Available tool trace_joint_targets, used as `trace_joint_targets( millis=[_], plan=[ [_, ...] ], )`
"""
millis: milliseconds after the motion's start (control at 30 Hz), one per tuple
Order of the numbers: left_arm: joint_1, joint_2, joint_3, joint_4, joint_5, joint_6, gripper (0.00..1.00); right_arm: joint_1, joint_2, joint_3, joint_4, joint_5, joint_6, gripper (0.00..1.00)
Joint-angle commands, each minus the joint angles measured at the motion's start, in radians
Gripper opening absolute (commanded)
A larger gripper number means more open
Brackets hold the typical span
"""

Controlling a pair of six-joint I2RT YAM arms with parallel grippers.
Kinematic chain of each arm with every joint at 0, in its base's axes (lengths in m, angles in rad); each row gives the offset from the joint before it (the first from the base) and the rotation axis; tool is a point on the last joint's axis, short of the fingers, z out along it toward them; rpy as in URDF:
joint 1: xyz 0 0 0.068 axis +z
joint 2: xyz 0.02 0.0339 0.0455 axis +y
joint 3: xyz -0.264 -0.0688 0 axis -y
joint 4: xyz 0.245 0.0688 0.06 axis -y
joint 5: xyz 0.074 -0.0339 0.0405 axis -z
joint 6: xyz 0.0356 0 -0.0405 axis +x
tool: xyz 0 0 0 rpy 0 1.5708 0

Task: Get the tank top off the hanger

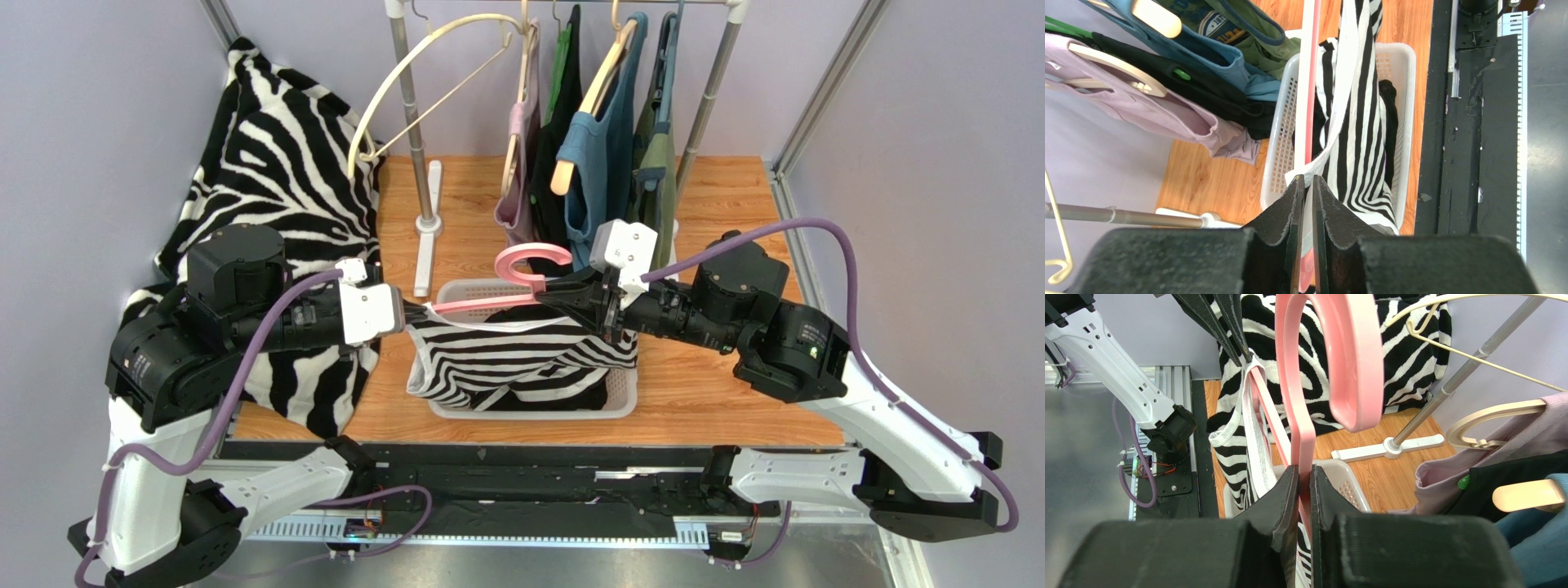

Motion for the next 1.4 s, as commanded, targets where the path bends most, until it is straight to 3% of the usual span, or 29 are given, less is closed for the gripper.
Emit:
trace_joint_targets(
  millis=[0,67,133,200,300,500,867,967,1000,1033,1367],
  plan=[
    [0.002,0.016,-0.006,0.03,0.027,0.014,0.16,-0.003,-0.015,0.052,0.047,-0.018,0.014,0.0],
    [0.002,0.017,-0.006,0.03,0.03,0.009,0.28,-0.003,-0.015,0.054,0.047,-0.019,0.014,0.0],
    [0.002,0.019,-0.008,0.03,0.03,0.01,0.5,-0.003,-0.014,0.054,0.047,-0.021,0.015,0.0],
    [0.002,0.017,-0.008,0.025,0.03,0.013,0.5,-0.003,-0.013,0.055,0.047,-0.021,0.015,0.0],
    [0.002,0.016,-0.012,0.018,0.036,0.018,0.48,-0.003,-0.01,0.06,0.047,-0.021,0.017,0.0],
    [0.002,0.017,-0.001,0.015,0.046,0.026,0.25,-0.001,-0.004,0.071,0.042,-0.023,0.015,0.0],
    [0.002,0.01,0.015,0.019,0.07,-0.006,0.29,-0.003,0.003,0.068,0.038,-0.024,0.023,0.0],
    [0.002,0.013,0.018,0.024,0.099,-0.023,0.19,-0.003,0.01,0.069,0.038,-0.026,0.028,0.0],
    [0.002,0.013,0.018,0.024,0.11,-0.025,0.06,-0.003,0.011,0.068,0.039,-0.026,0.028,0.0],
    [0.002,0.017,0.018,0.028,0.11,-0.032,0.01,-0.003,0.013,0.068,0.041,-0.027,0.029,0.0],
    [0.003,0.045,0.072,0.056,0.154,-0.068,0.0,-0.001,0.032,0.068,0.053,-0.046,0.041,0.0]
  ],
)
